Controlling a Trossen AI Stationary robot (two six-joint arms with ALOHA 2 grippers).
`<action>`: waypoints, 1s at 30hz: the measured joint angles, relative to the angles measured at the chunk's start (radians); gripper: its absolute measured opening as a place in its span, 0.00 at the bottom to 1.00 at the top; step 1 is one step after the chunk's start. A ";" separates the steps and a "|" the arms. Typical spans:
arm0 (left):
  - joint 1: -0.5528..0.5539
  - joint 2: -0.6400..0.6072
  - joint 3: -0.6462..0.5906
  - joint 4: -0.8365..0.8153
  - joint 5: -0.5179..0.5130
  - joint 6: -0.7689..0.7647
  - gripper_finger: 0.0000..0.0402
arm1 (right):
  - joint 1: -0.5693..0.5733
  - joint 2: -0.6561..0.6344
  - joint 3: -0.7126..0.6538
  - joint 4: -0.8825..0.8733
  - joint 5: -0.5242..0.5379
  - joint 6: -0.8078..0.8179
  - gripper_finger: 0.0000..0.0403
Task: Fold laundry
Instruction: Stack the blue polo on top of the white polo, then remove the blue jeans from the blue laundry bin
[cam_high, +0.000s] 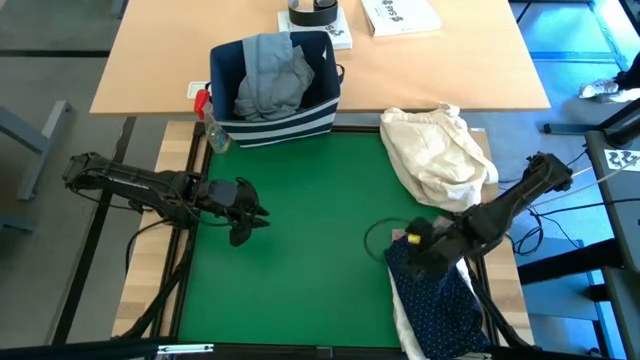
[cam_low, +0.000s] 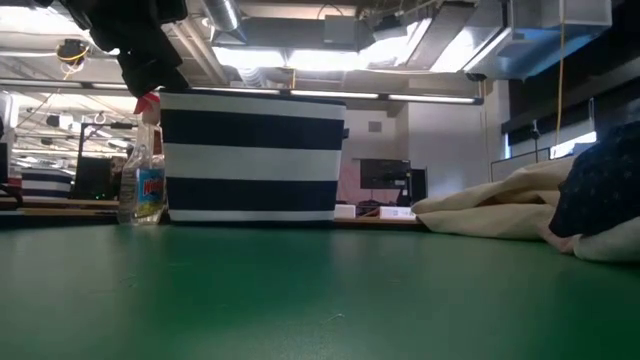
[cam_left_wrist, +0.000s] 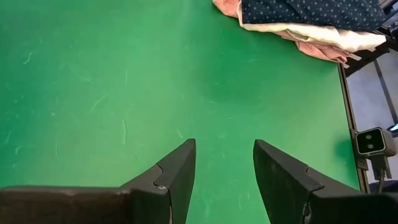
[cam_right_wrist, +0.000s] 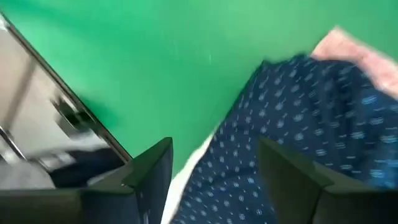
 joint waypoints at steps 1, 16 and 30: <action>0.000 0.000 0.000 0.000 0.000 0.000 0.39 | 0.007 0.015 -0.018 0.013 -0.024 -0.014 0.55; 0.000 0.000 0.000 -0.001 -0.019 0.002 0.39 | 0.101 0.101 -0.310 0.078 -0.220 0.076 0.46; 0.000 0.000 0.000 0.032 0.001 0.003 0.39 | 0.078 0.098 0.098 -0.032 -0.118 -0.022 0.45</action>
